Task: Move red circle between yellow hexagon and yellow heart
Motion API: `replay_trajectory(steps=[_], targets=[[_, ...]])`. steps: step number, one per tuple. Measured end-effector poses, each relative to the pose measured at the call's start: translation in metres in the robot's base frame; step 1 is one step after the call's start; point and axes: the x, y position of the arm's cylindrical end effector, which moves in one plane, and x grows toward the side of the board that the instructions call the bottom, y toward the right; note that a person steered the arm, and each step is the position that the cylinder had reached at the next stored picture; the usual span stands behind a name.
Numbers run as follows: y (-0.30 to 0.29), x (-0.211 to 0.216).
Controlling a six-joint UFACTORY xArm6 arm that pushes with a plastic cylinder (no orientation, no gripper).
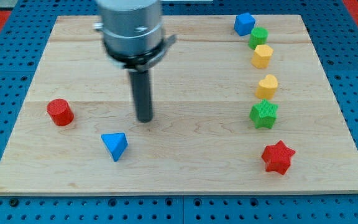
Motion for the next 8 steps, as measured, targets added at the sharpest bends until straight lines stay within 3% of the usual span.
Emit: replay_trajectory(steps=[1, 4, 5, 7, 8], targets=[[-0.017, 0.031], [-0.147, 0.030], [-0.147, -0.017], [-0.131, -0.062], [-0.082, -0.075]])
